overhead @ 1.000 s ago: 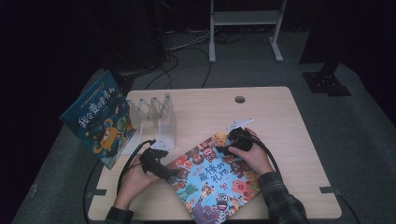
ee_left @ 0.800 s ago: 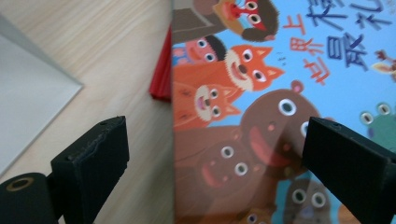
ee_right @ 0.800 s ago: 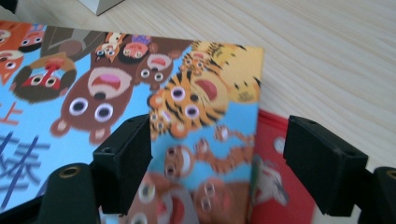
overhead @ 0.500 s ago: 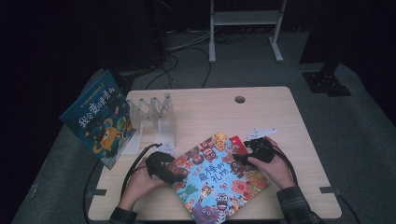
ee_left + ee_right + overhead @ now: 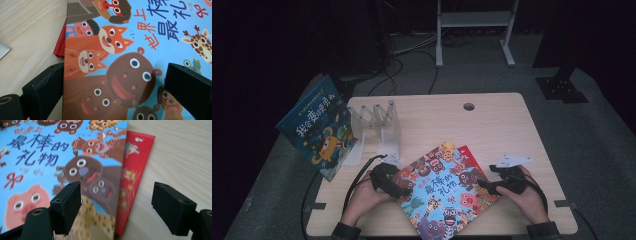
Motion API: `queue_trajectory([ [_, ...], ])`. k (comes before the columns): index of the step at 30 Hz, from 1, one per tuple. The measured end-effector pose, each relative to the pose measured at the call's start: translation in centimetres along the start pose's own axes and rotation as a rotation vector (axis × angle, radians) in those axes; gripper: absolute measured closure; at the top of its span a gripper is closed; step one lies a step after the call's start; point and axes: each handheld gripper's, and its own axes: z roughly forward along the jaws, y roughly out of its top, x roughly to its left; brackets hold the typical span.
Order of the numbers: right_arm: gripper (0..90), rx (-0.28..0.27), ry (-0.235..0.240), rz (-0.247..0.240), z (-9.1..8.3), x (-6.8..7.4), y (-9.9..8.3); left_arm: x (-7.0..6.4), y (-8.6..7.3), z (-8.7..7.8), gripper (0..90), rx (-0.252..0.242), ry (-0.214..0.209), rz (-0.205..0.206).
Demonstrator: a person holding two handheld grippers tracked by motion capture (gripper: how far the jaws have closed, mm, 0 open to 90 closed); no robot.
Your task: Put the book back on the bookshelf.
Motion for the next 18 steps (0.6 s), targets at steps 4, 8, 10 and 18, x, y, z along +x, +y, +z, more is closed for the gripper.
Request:
queue_trajectory([
  [4, 22.5, -0.003, -0.008, 0.01, -1.5, 0.0, -1.5, 0.1, 0.0, 0.1, 3.0, 0.0, -0.009, -0.002],
  [8, 21.6, 0.001, -0.009, 0.011, -2.5, 0.2, -2.8, 0.3, -0.2, 0.4, 1.0, -0.004, -0.034, -0.024],
  [10, 21.7, 0.004, -0.009, 0.016, -2.9, 0.3, -3.4, 0.3, -0.2, 0.4, 0.9, -0.004, -0.034, -0.024],
  [18, 21.3, 0.017, -0.015, 0.004, -3.7, 1.0, -5.1, 0.3, -0.2, 0.4, 0.9, -0.009, -0.033, -0.032],
])
